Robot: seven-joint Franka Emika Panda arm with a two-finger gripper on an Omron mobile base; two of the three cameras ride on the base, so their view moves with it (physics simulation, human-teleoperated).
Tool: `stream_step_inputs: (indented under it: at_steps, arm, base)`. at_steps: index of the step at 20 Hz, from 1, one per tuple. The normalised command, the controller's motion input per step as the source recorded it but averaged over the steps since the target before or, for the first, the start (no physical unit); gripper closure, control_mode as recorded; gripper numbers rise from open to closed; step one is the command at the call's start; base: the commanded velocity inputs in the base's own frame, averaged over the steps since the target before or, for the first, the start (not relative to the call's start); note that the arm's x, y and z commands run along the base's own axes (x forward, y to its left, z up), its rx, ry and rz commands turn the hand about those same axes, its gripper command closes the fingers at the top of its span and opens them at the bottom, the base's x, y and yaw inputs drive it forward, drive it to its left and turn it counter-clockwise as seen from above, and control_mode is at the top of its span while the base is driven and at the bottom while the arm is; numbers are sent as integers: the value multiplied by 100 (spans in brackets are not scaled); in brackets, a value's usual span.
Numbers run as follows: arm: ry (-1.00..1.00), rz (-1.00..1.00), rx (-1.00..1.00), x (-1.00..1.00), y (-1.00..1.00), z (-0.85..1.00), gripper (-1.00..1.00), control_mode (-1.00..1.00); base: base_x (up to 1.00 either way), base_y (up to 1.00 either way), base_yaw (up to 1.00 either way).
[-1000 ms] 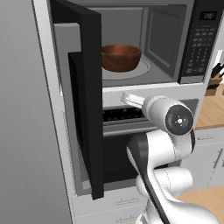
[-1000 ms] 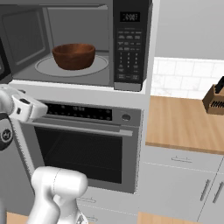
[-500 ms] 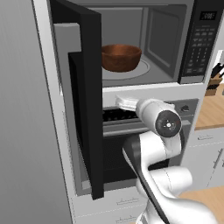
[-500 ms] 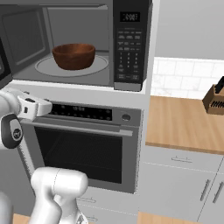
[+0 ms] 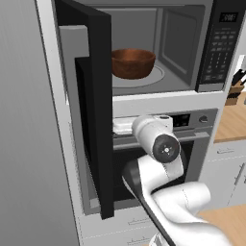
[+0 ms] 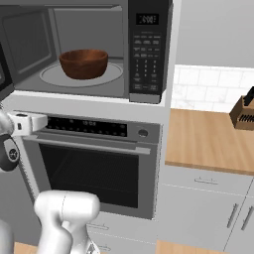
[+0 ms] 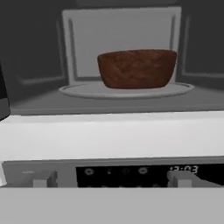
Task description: Open the microwave, place the bowl with waffle inside the microwave, then close the microwave door and turn it on.
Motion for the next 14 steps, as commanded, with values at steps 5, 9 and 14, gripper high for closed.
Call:
stream_step_inputs:
  at_steps: [5, 9, 14]
  arm:
    - [-15, 10, -15, 0, 46, -24, -100, -100]
    - [-19, 8, -12, 0, 35, -27, -100, -100]
    - [-17, 4, -7, -2, 33, -30, -100, -100]
  base:
    - [0, 0, 0]
    - [0, 0, 0]
    - [0, 0, 0]
